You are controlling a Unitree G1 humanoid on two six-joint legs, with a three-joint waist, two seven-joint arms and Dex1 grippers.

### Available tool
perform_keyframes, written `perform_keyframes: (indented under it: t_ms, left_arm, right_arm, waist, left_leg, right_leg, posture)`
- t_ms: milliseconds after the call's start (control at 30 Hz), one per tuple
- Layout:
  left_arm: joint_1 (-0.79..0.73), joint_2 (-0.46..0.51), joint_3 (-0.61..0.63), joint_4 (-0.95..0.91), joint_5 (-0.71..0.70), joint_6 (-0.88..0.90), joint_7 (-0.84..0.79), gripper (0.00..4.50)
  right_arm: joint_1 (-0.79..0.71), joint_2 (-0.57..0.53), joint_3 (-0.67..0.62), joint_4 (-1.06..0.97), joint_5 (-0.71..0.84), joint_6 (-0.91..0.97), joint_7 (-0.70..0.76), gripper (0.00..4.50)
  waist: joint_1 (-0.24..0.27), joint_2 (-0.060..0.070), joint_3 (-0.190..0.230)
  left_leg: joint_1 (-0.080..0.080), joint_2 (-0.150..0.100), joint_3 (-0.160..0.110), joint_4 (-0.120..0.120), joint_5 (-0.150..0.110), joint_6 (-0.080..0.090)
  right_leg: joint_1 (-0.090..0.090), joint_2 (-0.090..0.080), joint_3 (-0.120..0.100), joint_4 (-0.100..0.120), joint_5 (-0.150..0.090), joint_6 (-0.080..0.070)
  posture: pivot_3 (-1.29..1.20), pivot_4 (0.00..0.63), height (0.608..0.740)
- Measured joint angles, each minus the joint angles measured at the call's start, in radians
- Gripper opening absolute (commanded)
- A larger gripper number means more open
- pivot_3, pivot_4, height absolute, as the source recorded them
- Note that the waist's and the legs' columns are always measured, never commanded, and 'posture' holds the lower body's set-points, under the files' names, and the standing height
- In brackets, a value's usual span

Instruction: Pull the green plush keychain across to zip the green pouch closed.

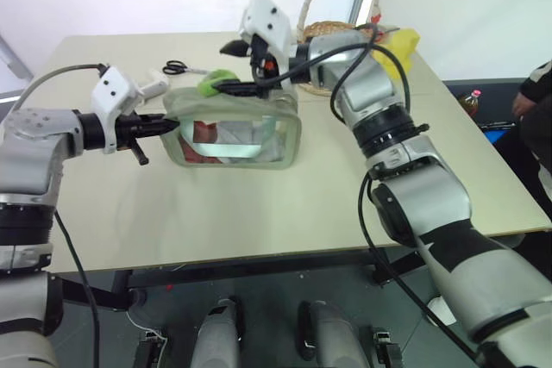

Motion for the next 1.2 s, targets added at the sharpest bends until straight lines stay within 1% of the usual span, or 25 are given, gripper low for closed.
perform_keyframes:
  t_ms: [367,467,600,633,667,900,1000,1067,1200]
  left_arm:
    - [0.000,0.000,0.000,-0.002,0.000,0.000,0.001,0.00]
    - [0.000,0.000,0.000,-0.004,0.000,0.001,0.001,0.00]
    - [0.000,-0.001,0.000,-0.009,0.000,0.002,0.002,0.00]
    - [0.000,-0.002,0.000,-0.009,0.000,0.002,0.002,0.00]
    - [0.000,-0.002,0.000,-0.009,0.000,0.002,0.002,0.00]
    - [0.000,-0.003,0.000,-0.009,0.000,0.002,0.002,0.00]
    - [-0.001,-0.005,0.000,-0.009,0.000,0.002,0.002,0.00]
    - [-0.001,-0.006,0.000,-0.010,0.000,0.002,0.002,0.00]
    - [0.000,-0.006,0.000,-0.014,0.000,0.002,0.004,0.00]
  right_arm:
    - [-0.056,0.048,0.006,0.119,-0.050,-0.049,-0.020,3.44]
    - [-0.058,0.052,0.004,0.139,-0.058,-0.058,-0.024,2.62]
    - [-0.058,0.052,0.004,0.157,-0.062,-0.060,-0.025,0.59]
    - [-0.058,0.052,0.004,0.160,-0.066,-0.061,-0.026,0.14]
    - [-0.058,0.052,0.005,0.161,-0.070,-0.063,-0.026,0.06]
    - [-0.058,0.048,0.010,0.161,-0.097,-0.088,-0.029,0.06]
    - [-0.058,0.028,-0.001,0.151,-0.095,-0.078,-0.030,0.06]
    - [-0.052,-0.004,-0.014,0.094,-0.081,-0.045,-0.028,0.06]
    - [0.006,-0.102,-0.057,-0.123,-0.058,0.052,-0.051,0.06]
  waist:
    - [0.000,0.000,0.000]
    - [0.000,0.000,0.000]
    - [-0.001,0.000,0.000]
    - [-0.002,0.000,0.000]
    - [-0.002,0.000,0.000]
    - [-0.002,0.000,0.000]
    - [0.000,0.000,0.000]
    - [0.001,0.000,0.000]
    - [0.002,0.000,0.000]
  left_leg:
    - [0.000,0.000,0.000,0.000,0.000,0.000]
    - [0.000,0.000,0.000,0.000,0.000,0.000]
    - [0.000,0.000,0.000,0.000,0.000,0.000]
    - [0.000,0.000,0.000,0.000,0.000,0.000]
    - [0.000,0.000,0.000,0.000,0.000,0.000]
    - [0.000,0.000,0.000,0.000,0.000,0.000]
    - [0.000,0.000,0.000,0.000,0.000,0.000]
    - [-0.001,0.000,0.000,0.000,0.000,0.000]
    - [-0.001,0.000,0.000,-0.001,0.000,0.000]
  right_leg:
    - [0.000,0.000,0.000,0.000,0.000,0.000]
    - [0.000,0.000,0.000,0.000,0.000,0.000]
    - [0.000,0.000,0.000,0.000,0.000,0.000]
    - [0.000,0.000,0.000,0.000,0.000,0.000]
    - [0.000,0.000,0.000,0.000,0.000,0.000]
    - [0.000,0.000,0.000,0.000,0.000,0.000]
    - [0.000,0.000,0.000,0.000,0.000,0.000]
    - [-0.001,0.000,0.000,0.000,0.000,0.000]
    - [0.000,0.000,0.000,-0.001,0.000,0.000]
  posture:
    - [0.00,0.150,0.740]
    - [0.00,0.150,0.740]
    - [0.00,0.150,0.740]
    - [0.00,0.150,0.740]
    - [0.00,0.150,0.740]
    - [0.00,0.150,0.740]
    - [0.00,0.150,0.740]
    - [0.00,0.150,0.740]
    - [0.00,0.150,0.740]
